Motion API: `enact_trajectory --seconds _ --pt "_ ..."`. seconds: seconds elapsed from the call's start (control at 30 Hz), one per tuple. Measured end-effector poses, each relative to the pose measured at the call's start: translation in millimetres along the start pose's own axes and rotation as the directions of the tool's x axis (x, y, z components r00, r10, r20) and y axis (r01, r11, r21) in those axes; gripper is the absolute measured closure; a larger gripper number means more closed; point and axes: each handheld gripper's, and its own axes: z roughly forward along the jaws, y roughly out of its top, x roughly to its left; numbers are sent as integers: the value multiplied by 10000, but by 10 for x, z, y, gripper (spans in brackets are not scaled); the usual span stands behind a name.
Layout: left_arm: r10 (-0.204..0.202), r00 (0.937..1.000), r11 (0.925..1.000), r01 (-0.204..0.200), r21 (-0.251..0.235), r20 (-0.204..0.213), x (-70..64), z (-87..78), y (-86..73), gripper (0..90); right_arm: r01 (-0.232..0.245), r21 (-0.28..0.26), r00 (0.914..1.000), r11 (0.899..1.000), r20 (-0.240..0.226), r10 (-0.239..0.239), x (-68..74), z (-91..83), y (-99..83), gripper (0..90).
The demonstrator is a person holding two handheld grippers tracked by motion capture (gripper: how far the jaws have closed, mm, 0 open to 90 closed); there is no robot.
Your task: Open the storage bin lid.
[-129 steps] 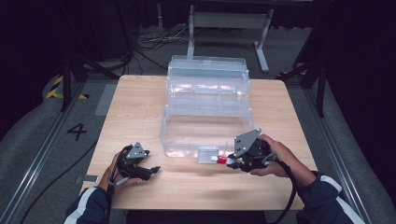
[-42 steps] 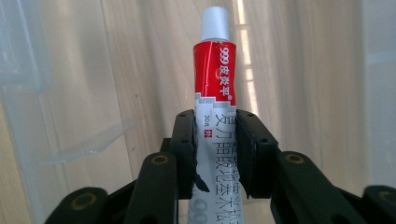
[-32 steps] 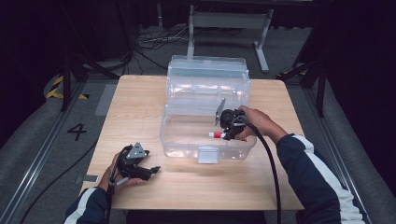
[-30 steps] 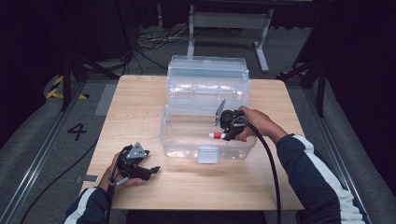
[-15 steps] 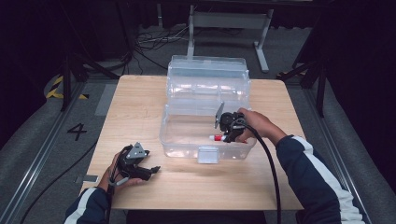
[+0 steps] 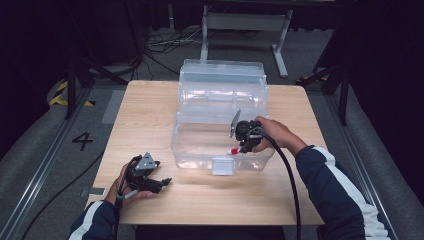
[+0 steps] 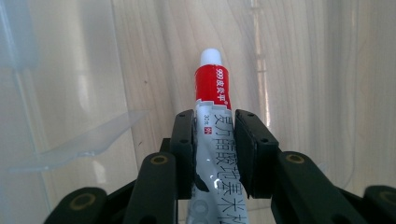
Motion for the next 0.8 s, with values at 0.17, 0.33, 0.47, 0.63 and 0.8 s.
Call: enact_trajectory --seconds 0.17,0.33,0.47,0.63,0.8 --pt "0 10000 10000 0 0 -2 0 0 0 226 -69 -167 9999 9998 82 70 0 -35 -11 679" --pt "1 10000 10000 -1 1 -1 0 0 0 227 -109 -257 9998 9996 137 112 7 -85 -29 665" --pt "-1 10000 10000 1 0 -1 0 0 0 226 -239 -735 9993 9970 281 260 23 -163 -67 647" --pt "0 10000 10000 0 0 -3 0 0 0 226 -375 -1617 9981 9861 414 447 55 -295 -131 629" --pt "-30 10000 10000 30 3 -27 -4 1 1 226 -600 -2716 9947 9605 643 804 103 -436 -220 599"
